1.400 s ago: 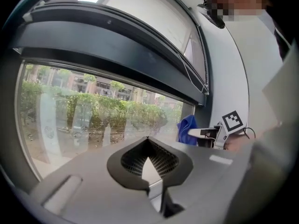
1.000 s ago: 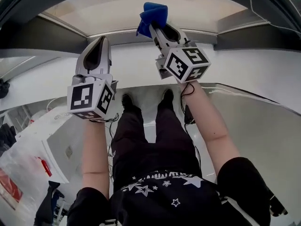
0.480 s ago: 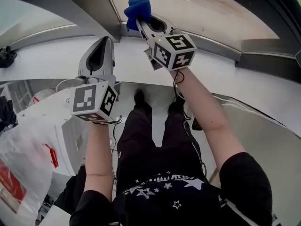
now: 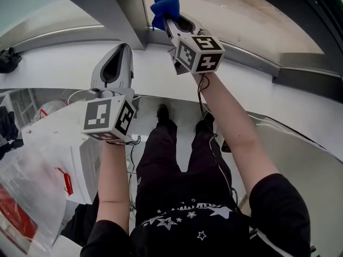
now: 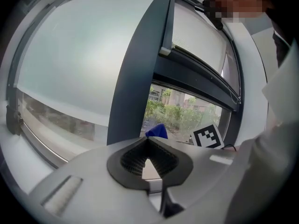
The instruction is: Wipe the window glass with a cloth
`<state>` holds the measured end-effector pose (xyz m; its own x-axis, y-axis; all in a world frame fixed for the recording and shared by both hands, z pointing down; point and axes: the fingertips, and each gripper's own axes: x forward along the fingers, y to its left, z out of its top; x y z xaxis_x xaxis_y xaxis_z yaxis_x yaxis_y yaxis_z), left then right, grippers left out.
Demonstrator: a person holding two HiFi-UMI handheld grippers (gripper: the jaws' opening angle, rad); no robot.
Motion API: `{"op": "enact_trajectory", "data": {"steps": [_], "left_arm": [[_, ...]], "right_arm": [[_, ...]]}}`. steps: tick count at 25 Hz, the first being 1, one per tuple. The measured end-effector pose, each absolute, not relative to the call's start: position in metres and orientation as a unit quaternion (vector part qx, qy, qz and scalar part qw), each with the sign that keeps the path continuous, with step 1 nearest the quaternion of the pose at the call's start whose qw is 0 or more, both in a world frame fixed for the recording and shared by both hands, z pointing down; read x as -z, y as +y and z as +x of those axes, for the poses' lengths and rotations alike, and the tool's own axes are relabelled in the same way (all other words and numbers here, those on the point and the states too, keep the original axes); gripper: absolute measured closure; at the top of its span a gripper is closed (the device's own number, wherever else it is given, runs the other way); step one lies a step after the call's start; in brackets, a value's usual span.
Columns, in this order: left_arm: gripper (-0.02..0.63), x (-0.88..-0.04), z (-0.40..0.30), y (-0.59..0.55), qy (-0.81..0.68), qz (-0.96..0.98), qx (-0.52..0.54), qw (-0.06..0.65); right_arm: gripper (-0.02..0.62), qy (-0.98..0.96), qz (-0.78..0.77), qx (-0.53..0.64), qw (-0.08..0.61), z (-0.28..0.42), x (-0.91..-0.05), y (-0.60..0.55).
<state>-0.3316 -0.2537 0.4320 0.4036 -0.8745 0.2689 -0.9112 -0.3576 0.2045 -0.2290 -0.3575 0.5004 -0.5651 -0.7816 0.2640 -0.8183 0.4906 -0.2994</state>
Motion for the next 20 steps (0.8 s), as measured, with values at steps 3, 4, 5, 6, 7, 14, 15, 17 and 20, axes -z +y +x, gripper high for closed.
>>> {"op": "enact_trajectory", "data": {"steps": [3,4,5,6,7,14,15,17,20], "left_arm": [[0.598,-0.434,-0.329,-0.253,-0.540,0.824,-0.052,0.167],[0.598,-0.434,-0.325,-0.253,-0.535,0.826,-0.049,0.168],[0.598,-0.435,-0.319,-0.253,-0.530,0.830,-0.050,0.168],[0.598,-0.435,-0.311,-0.254,-0.524,0.833,-0.053,0.167],[0.598,-0.436,-0.304,-0.254,-0.520,0.836,-0.058,0.166],[0.598,-0.439,-0.240,-0.258,-0.487,0.855,-0.073,0.165],[0.598,-0.438,-0.230,-0.257,-0.482,0.857,-0.074,0.165],[0.598,-0.439,-0.208,-0.256,-0.470,0.864,-0.076,0.167],[0.598,-0.444,-0.169,-0.253,-0.443,0.876,-0.086,0.167]], "right_arm": [[0.522,-0.854,0.476,-0.205,0.045,-0.215,-0.504,-0.358],[0.522,-0.852,0.480,-0.206,0.044,-0.208,-0.504,-0.358],[0.523,-0.848,0.485,-0.208,0.042,-0.200,-0.505,-0.357],[0.522,-0.844,0.492,-0.209,0.041,-0.191,-0.506,-0.356],[0.522,-0.841,0.497,-0.211,0.039,-0.181,-0.506,-0.355],[0.523,-0.820,0.530,-0.215,0.037,-0.105,-0.511,-0.345],[0.523,-0.818,0.532,-0.214,0.038,-0.094,-0.512,-0.342],[0.523,-0.814,0.539,-0.212,0.041,-0.071,-0.513,-0.337],[0.522,-0.804,0.555,-0.211,0.042,-0.031,-0.515,-0.330]]}}
